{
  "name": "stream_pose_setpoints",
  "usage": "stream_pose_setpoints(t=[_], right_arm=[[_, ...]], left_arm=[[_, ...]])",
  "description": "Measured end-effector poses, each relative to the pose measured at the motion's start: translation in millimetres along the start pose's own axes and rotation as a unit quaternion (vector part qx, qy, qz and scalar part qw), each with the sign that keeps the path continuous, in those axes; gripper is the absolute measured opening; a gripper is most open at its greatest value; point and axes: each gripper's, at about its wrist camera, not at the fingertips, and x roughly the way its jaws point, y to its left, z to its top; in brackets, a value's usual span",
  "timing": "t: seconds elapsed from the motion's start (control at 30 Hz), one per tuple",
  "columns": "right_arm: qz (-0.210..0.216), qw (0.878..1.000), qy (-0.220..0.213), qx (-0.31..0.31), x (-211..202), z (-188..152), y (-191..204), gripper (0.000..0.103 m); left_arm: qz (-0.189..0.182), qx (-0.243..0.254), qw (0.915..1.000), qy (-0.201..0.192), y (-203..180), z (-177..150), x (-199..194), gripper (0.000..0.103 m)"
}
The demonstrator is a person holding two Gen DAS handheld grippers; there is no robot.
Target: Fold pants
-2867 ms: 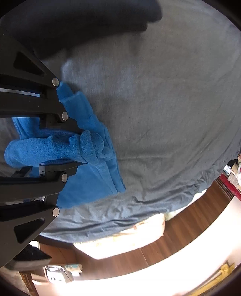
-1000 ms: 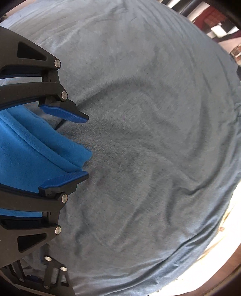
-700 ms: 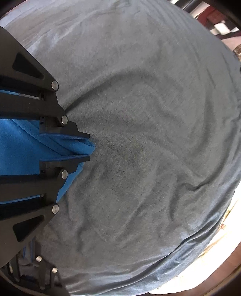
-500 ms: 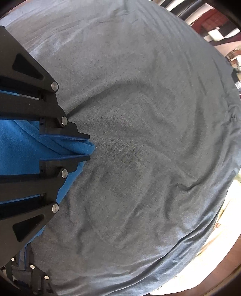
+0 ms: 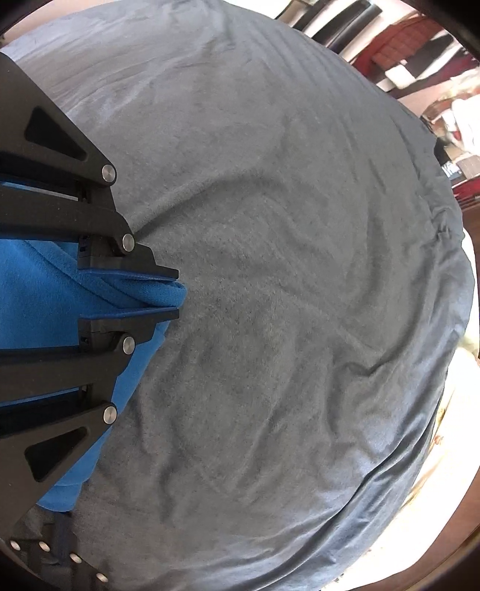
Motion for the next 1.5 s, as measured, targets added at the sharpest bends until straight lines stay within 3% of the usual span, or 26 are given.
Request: stream_pose_setpoints(t=[0.07,0.2,0.43,0.57,0.7,0.77,0.93,1.03,1.1,1.37,1.47,1.5], right_arm=[[-0.021,0.999,-0.036,-0.018,-12,7,1,0.002],[-0.016,0.997,-0.035,-0.066,-9,15,5,0.015],[-0.036,0.983,-0.047,-0.171,-3,25,14,0.018],[-0.048,0.966,-0.060,-0.247,1,29,23,0.021],[-0.044,0.960,-0.071,-0.268,3,33,25,0.020],[-0.032,0.962,-0.077,-0.259,0,33,23,0.007],[-0.025,0.984,-0.071,-0.164,-4,35,16,0.005],[-0.001,0.998,-0.043,-0.044,-5,31,4,0.004],[0.004,0.999,-0.033,0.003,-3,28,1,0.004],[0.002,1.000,-0.014,0.024,2,18,3,0.004],[-0.016,1.000,-0.004,0.009,0,16,6,0.007],[-0.034,0.999,0.006,0.008,2,13,7,0.012]], left_arm=[[-0.015,-0.015,0.9998,0.000,6,1,-4,0.014],[-0.019,-0.010,0.9998,0.002,6,2,-5,0.015],[-0.020,0.005,0.9998,0.001,3,1,-4,0.015],[-0.018,0.016,0.9997,-0.001,0,0,-4,0.015],[-0.018,0.017,0.9997,-0.001,0,2,-2,0.015],[-0.019,0.003,0.9998,0.000,2,2,-1,0.014],[-0.015,-0.027,0.9995,-0.005,7,-1,-3,0.014],[-0.012,-0.034,0.9993,-0.006,7,-2,-2,0.014],[-0.008,-0.031,0.9995,-0.005,5,-1,0,0.014],[-0.022,-0.052,0.9984,-0.009,10,-4,-1,0.015],[-0.009,-0.057,0.9979,-0.031,14,-7,-15,0.024],[0.003,-0.056,0.9977,-0.039,15,-8,-22,0.034]])
